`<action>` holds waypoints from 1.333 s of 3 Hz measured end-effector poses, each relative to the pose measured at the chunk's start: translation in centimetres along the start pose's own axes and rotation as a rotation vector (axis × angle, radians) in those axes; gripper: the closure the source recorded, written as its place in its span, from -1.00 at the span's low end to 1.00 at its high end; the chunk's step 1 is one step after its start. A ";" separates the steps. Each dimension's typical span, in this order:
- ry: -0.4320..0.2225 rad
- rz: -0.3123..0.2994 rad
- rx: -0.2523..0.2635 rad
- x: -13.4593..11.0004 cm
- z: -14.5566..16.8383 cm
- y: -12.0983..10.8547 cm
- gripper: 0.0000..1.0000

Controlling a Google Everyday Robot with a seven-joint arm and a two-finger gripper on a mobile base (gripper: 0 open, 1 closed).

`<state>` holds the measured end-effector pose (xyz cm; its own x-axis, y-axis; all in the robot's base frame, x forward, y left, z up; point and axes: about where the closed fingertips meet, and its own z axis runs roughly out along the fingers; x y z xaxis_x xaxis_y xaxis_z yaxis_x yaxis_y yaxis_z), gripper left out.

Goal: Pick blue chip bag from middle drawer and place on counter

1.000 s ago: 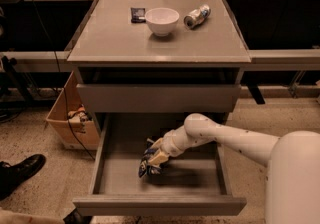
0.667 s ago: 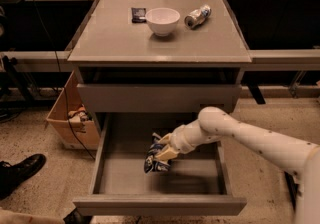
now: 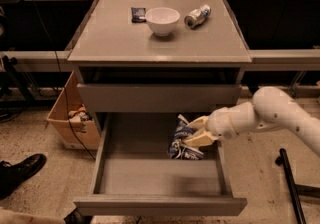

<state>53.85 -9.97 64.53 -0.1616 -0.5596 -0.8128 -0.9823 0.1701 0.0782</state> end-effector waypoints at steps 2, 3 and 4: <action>-0.034 -0.009 0.031 -2.7 -5.3 0.7 1.00; -0.045 -0.024 0.012 -3.3 -4.1 0.8 1.00; -0.108 -0.086 0.018 -8.7 -5.0 0.4 1.00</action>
Offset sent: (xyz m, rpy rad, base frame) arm -0.0062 -0.0226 0.0451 0.0238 -0.0278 -0.0207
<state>54.41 -9.08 74.46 -0.0650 -0.4824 -0.8735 -0.9901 0.1401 -0.0038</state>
